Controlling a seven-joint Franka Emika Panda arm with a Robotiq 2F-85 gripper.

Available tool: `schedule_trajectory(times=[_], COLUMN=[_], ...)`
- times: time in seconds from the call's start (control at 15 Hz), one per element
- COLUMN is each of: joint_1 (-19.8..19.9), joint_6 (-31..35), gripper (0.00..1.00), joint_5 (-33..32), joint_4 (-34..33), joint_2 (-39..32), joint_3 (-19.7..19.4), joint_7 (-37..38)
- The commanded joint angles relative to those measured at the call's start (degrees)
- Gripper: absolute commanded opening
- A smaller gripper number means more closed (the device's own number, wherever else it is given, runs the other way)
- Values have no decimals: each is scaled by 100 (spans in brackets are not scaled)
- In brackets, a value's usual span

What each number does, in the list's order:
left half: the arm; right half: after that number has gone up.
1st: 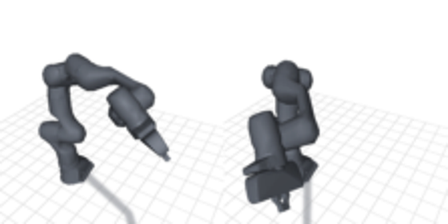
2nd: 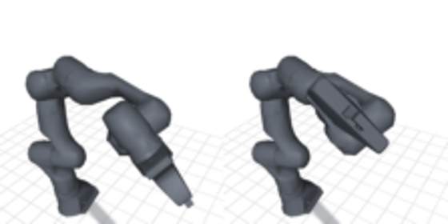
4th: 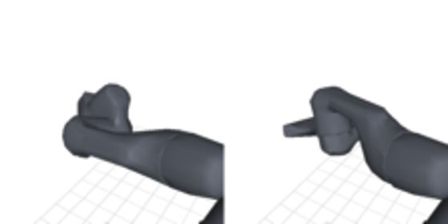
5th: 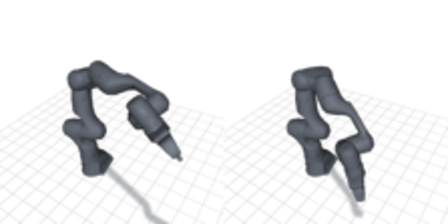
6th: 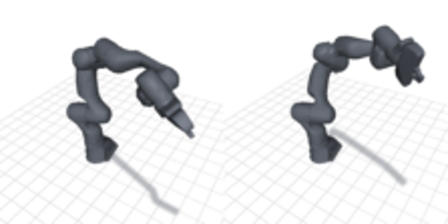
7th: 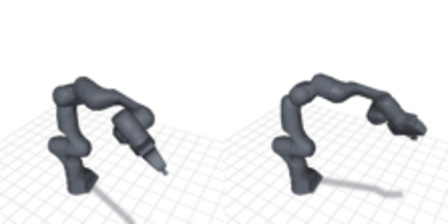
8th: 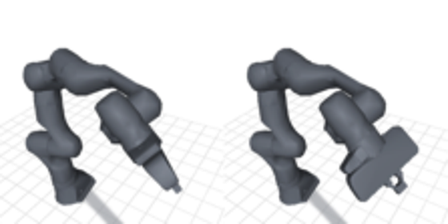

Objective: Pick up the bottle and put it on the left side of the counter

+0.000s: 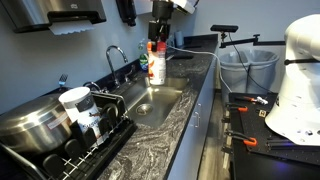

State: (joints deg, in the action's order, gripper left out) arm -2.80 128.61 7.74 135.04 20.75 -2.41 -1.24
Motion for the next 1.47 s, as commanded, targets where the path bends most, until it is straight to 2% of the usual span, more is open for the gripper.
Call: schedule_trajectory(times=[0.0,0.47,0.87,1.4], joint_1=[-59,-599,-1034,-1154], joint_6=[-26,-72,-50,72], gripper=[56,56,56,56], joint_5=[140,459,402,-420], joint_4=[15,69,22,-127], joint_2=[-13,19,-213,-800], joint_3=[98,499,923,1486], joint_7=[-90,-359,-591,-549])
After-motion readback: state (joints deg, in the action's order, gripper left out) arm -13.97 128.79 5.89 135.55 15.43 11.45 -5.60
